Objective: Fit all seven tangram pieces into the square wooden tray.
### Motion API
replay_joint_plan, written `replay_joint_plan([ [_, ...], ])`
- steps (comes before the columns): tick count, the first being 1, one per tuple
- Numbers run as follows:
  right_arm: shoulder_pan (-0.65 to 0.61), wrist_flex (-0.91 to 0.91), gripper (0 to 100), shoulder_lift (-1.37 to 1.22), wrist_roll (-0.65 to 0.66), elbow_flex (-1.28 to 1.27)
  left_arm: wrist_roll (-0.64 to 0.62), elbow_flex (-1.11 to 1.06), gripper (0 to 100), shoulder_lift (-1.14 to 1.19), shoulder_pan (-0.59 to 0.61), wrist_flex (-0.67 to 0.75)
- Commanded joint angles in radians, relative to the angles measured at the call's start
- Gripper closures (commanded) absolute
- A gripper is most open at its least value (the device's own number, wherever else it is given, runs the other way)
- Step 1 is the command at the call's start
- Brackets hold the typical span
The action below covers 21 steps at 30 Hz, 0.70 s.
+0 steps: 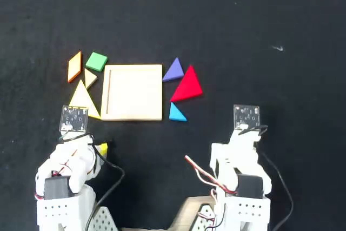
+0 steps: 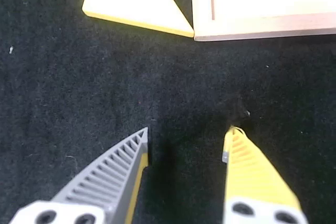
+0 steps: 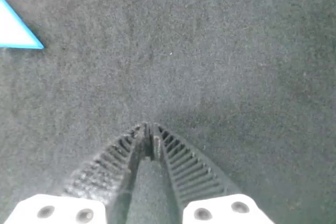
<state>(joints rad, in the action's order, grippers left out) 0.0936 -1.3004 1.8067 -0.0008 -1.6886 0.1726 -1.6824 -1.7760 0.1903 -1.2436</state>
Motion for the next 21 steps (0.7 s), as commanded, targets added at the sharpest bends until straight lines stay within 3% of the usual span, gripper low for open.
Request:
replay_joint_plan([
  [1,0.005,-0.005,98.6,0.088,0.006,0.004,-0.005,-0.019,76,-0.002,-0.012,-0.006],
  [21,-0.006,-0.005,98.6,0.088,0.005,0.004,-0.006,-0.019,76,-0.002,-0.015,-0.006],
])
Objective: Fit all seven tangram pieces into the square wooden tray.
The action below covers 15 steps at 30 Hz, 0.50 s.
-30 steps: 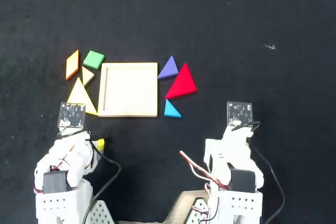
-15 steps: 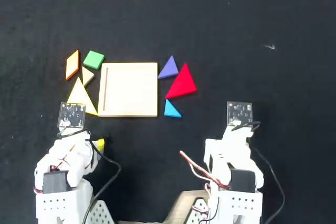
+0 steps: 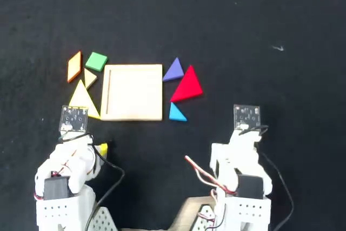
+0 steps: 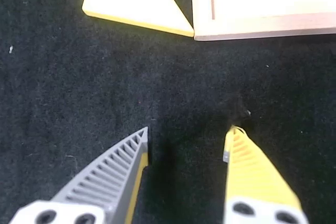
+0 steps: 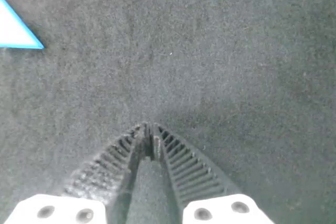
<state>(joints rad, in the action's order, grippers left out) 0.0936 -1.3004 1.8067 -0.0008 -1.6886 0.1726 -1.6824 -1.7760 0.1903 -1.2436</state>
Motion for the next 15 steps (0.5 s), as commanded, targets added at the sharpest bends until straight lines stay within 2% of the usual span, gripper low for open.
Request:
replay_joint_plan([
  [1,-0.012,-0.005,98.6,0.088,0.005,0.004,-0.006,-0.019,76,-0.002,-0.015,-0.006],
  [11,-0.032,-0.005,98.6,0.088,0.009,0.004,-0.005,-0.019,76,-0.002,-0.013,-0.008],
  [15,-0.087,0.032,98.6,0.088,0.011,0.004,-0.003,0.045,76,-0.003,0.085,0.014],
])
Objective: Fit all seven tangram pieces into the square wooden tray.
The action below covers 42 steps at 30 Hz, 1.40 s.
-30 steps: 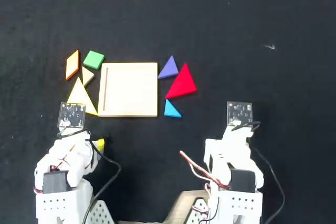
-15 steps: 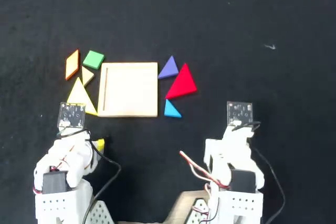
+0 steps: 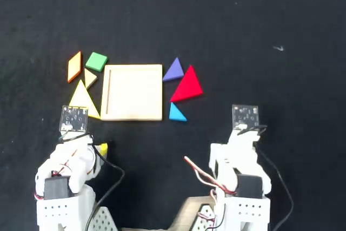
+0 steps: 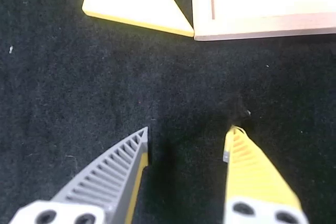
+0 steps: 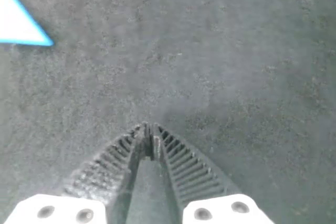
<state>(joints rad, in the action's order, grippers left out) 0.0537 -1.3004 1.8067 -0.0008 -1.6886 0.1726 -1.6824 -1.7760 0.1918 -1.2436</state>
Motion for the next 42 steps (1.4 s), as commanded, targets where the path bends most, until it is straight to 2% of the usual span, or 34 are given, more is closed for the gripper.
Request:
replay_joint_plan([
  [1,-0.063,0.092,98.6,0.088,0.011,0.004,-0.003,0.081,76,-0.003,0.116,0.049],
  [5,-0.063,0.462,98.6,0.087,0.011,0.004,-0.011,0.255,76,-0.003,0.163,0.172],
  [8,-0.058,0.628,98.6,0.084,0.006,0.004,-0.006,0.321,76,-0.002,0.143,0.158],
  [11,-0.063,0.588,98.6,0.082,0.011,0.004,-0.003,0.348,76,-0.003,0.136,0.161],
  [16,-0.063,0.494,98.6,0.082,0.026,0.004,-0.009,0.438,76,0.009,0.185,0.325],
  [20,-0.063,0.43,98.6,0.084,0.163,0.004,-0.005,0.506,76,0.081,0.101,0.322],
  [23,-0.063,0.402,98.6,0.084,0.227,0.004,-0.011,0.575,76,0.262,0.045,0.331],
  [26,-0.063,0.4,98.6,0.084,0.236,0.004,-0.048,0.73,77,0.529,0.033,0.305],
  [30,-0.063,0.4,98.6,0.082,0.238,0.004,-0.157,0.981,76,0.905,0.058,0.146],
  [34,-0.063,0.399,98.6,0.082,0.238,0.004,-0.198,1.188,76,1.237,0.108,0.017],
  [39,-0.063,0.399,98.6,0.082,0.238,0.004,-0.195,1.316,75,1.53,0.185,0.012],
  [42,-0.063,0.399,98.6,0.082,0.238,0.004,-0.195,1.336,67,1.666,0.197,0.028],
])
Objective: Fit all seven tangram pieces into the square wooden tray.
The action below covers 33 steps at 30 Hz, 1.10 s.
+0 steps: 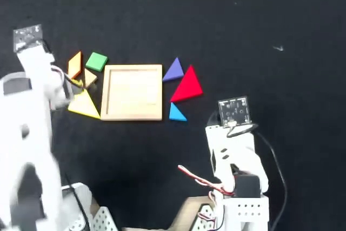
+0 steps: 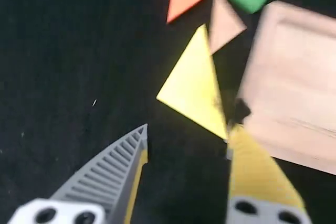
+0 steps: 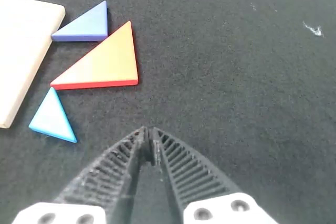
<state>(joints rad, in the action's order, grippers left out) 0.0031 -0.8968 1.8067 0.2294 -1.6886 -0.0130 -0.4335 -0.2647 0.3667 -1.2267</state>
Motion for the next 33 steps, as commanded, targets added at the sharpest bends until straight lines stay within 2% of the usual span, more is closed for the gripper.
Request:
replay_joint_plan([
  [1,-0.012,-0.005,98.6,0.082,0.008,0.004,-0.009,0.087,66,0.19,0.021,0.028],
  [8,-0.012,-0.005,98.6,0.081,0.008,0.004,-0.012,0.087,66,0.354,0.025,0.193],
  [11,-0.012,-0.006,98.6,0.081,0.008,0.004,-0.015,0.09,66,0.382,0.067,0.227],
  [17,-0.012,-0.006,98.6,0.081,0.008,0.004,-0.014,0.085,66,0.377,0.096,0.227],
  [26,-0.012,-0.006,98.6,0.081,0.009,0.004,-0.026,0.105,66,0.486,0.033,0.258],
  [29,-0.012,-0.017,98.6,0.081,0.009,0.004,-0.074,0.16,66,0.543,0.028,0.241],
  [33,-0.012,-0.017,98.6,0.081,0.009,0.004,-0.072,0.248,66,0.601,0.016,0.149],
])
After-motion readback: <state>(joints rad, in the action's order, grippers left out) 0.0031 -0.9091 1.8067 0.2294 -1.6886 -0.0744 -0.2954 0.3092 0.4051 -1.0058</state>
